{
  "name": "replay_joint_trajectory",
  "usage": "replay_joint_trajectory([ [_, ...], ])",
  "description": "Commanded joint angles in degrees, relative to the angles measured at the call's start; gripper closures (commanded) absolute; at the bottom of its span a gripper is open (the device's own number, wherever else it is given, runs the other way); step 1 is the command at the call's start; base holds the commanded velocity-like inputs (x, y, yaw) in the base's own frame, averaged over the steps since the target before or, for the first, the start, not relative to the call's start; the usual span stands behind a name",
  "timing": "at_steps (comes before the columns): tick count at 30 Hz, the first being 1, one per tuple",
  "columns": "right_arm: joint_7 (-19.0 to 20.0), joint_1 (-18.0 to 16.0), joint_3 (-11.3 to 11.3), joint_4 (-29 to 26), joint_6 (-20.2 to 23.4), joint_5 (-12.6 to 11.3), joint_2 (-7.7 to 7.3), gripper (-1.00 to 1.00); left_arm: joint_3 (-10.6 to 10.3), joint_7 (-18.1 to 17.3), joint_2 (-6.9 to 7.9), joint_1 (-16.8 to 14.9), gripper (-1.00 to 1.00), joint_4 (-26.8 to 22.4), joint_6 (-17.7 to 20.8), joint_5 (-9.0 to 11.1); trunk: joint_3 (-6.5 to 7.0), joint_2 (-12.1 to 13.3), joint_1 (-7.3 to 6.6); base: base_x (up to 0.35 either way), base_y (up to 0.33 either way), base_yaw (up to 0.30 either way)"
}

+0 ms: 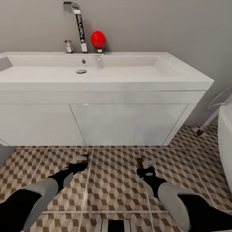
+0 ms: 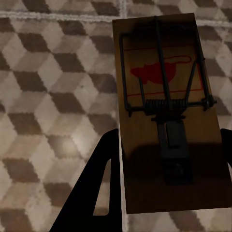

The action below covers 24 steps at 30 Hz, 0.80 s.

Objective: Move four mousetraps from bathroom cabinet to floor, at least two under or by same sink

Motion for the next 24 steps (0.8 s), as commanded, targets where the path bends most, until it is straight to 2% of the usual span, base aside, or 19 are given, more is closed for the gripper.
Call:
replay_joint_trajectory([
  [1,-0.1,-0.1,-0.3,0.2,-0.3,0.2,-0.05,1.0,-0.5,-0.1,0.01,0.0,1.0,0.1,-0.2,0.5,-0.08,0.0,-0.01,0.0,0.0,0.0],
  [24,-0.1,-0.1,-0.4,0.0,-0.3,0.3,-0.05,1.0,-0.5,-0.1,0.01,0.0,1.0,0.1,-0.3,0.5,-2.12,0.0,-0.01,0.0,0.0,0.0],
])
